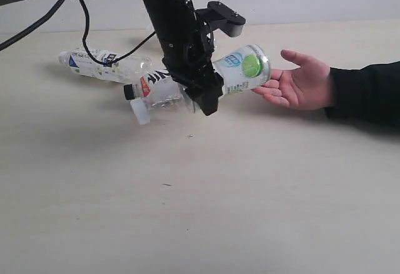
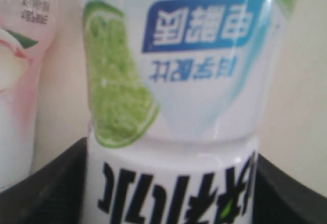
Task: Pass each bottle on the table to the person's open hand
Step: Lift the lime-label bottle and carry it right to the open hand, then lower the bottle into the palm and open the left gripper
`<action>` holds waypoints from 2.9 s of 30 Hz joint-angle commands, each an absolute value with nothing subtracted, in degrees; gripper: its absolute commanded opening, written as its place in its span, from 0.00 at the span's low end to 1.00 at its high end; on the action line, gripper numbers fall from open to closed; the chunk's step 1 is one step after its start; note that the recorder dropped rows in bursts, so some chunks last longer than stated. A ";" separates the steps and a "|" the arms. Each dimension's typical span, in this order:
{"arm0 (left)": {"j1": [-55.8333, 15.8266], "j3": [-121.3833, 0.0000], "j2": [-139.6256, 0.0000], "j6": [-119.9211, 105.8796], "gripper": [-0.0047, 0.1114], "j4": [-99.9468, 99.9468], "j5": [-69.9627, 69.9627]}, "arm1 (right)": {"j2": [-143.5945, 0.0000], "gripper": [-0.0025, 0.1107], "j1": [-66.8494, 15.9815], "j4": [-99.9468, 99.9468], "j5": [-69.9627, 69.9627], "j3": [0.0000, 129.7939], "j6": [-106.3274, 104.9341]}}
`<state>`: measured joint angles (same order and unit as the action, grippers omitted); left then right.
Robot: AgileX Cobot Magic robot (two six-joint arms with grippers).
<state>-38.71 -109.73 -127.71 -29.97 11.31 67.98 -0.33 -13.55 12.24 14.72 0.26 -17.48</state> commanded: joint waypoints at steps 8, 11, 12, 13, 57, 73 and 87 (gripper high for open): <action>-39.55 -110.08 -125.63 -25.06 0.04 29.96 67.47 | 0.00 0.02 -13.35 12.10 14.04 0.00 -17.70; -39.55 -110.08 -125.63 -23.92 0.04 33.31 65.90 | 0.00 0.02 -13.35 12.10 14.04 0.00 -17.70; -39.69 -110.08 -125.63 -23.92 0.04 33.74 65.33 | 0.00 0.02 -13.35 12.10 14.04 0.00 -17.70; -39.92 -110.08 -125.63 -23.92 0.04 33.59 64.72 | 0.00 0.02 -13.35 12.10 14.04 0.00 -17.70; -48.52 -122.16 -140.34 26.16 0.04 26.97 29.01 | 0.00 0.02 -13.35 12.10 14.04 0.00 -17.70; -47.89 -122.16 -142.81 26.16 0.04 26.15 25.42 | 0.00 0.02 -13.35 12.10 14.04 0.00 -17.70; -47.11 -122.16 -143.63 26.16 0.06 24.98 24.86 | 0.00 0.02 -13.35 12.10 14.04 0.00 -17.70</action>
